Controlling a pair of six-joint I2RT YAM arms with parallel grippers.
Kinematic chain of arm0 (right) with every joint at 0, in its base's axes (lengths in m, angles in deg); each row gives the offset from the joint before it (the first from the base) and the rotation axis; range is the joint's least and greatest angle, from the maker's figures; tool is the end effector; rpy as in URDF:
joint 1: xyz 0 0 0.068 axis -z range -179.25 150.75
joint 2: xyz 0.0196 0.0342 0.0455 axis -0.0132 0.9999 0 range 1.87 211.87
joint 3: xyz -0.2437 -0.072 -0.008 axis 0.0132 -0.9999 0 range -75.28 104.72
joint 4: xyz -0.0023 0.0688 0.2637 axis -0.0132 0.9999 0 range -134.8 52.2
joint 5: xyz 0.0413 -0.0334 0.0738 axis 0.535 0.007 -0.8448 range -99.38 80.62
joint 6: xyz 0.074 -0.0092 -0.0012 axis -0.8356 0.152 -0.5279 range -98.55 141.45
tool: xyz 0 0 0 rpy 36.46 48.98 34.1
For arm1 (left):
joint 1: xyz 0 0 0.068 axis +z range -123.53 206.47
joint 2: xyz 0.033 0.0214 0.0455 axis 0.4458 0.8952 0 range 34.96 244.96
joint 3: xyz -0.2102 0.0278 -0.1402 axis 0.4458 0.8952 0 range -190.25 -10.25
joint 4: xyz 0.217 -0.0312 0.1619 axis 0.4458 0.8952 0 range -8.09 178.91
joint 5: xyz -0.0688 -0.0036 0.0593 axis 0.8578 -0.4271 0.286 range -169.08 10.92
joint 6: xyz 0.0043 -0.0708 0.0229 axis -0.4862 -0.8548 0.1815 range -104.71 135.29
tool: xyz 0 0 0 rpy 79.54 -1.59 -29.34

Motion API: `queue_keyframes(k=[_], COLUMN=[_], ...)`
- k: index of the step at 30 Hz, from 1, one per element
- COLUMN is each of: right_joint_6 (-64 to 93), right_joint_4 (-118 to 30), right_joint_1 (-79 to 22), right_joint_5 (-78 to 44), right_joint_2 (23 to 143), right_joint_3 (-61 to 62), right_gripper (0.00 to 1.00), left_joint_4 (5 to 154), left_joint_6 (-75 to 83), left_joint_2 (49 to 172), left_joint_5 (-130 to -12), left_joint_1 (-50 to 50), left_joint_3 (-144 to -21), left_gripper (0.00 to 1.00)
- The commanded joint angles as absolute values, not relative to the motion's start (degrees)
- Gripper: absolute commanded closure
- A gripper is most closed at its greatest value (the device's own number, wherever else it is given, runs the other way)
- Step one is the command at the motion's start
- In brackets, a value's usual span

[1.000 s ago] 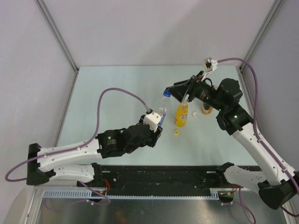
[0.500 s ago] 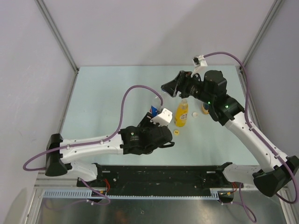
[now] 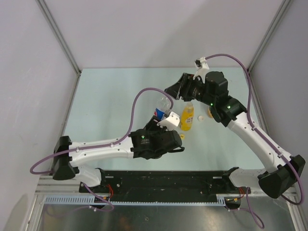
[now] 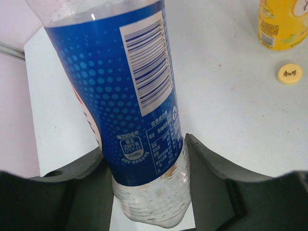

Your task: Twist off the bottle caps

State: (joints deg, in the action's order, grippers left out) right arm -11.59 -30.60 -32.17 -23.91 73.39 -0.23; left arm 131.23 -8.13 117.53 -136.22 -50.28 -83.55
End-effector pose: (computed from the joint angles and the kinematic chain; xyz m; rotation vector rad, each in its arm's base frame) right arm 0.2662 0.1912 0.3964 -0.1954 1.8648 1.0410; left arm 0.1216 -0.2875 0.2819 0.6364 1.9627 0.2726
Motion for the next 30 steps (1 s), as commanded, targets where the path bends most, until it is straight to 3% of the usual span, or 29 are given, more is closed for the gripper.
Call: queue_keyframes(k=[1,12,15,17,30], right_joint_6=[-14.0,-16.7,-17.2,-17.4,-17.6], right_joint_4=[-34.2,-36.7,-38.9,-40.7,-54.0], right_joint_1=[-32.5,-32.0,-31.2,-30.7,-27.5], right_joint_5=[-26.1,-29.8,-30.0,-30.2,-38.0], right_joint_2=[74.4,75.0,73.8,72.5,65.9], right_joint_3=[2.6,2.1,0.7,-0.7,-9.7], right_gripper=[0.38,0.68,0.89,0.97,1.0], left_joint_4=[131.6,132.5,132.7,132.7,129.3], left_joint_6=[-8.7,-8.6,-8.9,-9.3,-12.6], left_joint_2=[118.8,119.5,119.5,119.4,115.7], left_joint_5=[-139.1,-139.5,-139.4,-139.3,-134.5], left_joint_1=[-50.7,-50.7,-50.8,-50.7,-50.5], left_joint_3=[-87.2,-87.5,-87.2,-86.9,-82.1], left_gripper=[1.0,1.0,1.0,1.0,1.0])
